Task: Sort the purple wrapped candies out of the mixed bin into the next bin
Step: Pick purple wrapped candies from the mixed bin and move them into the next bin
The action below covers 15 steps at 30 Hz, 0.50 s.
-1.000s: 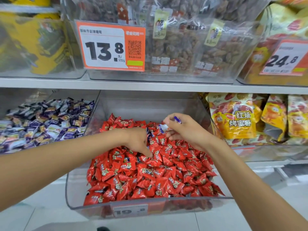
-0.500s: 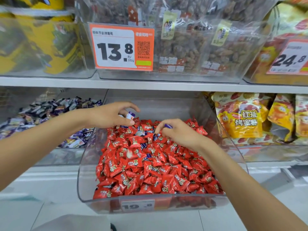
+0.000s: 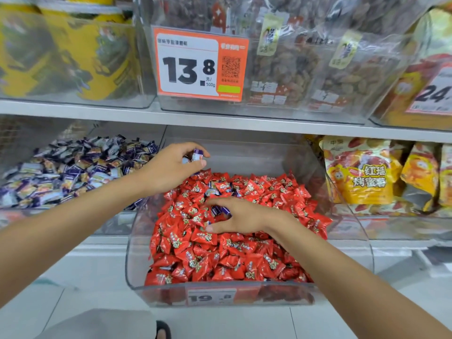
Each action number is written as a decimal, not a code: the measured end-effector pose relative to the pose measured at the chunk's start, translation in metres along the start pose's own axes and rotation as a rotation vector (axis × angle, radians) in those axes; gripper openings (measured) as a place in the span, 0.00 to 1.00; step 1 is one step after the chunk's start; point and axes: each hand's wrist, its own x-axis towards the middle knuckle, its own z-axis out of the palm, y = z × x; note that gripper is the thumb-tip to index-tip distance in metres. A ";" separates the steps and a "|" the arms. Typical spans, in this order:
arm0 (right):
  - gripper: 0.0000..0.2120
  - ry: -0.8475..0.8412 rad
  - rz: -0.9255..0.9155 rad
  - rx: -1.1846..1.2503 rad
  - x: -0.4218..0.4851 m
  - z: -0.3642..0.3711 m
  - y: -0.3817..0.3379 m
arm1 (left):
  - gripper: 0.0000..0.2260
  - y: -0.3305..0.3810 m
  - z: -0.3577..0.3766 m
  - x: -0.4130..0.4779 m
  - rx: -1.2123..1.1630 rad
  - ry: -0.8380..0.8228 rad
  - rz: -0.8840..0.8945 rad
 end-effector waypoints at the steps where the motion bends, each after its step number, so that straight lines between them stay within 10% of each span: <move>1: 0.25 -0.018 -0.002 0.007 0.001 0.000 -0.002 | 0.08 0.000 0.000 -0.001 0.005 0.006 -0.011; 4: 0.07 -0.007 -0.067 0.083 0.000 0.000 -0.003 | 0.07 0.002 -0.001 -0.004 -0.011 0.030 -0.028; 11: 0.14 0.519 0.116 -0.245 -0.042 -0.067 0.034 | 0.07 0.006 0.001 -0.005 -0.074 0.106 -0.035; 15: 0.07 0.391 0.045 -0.003 -0.039 -0.050 0.017 | 0.06 0.001 0.001 -0.003 -0.076 0.109 -0.040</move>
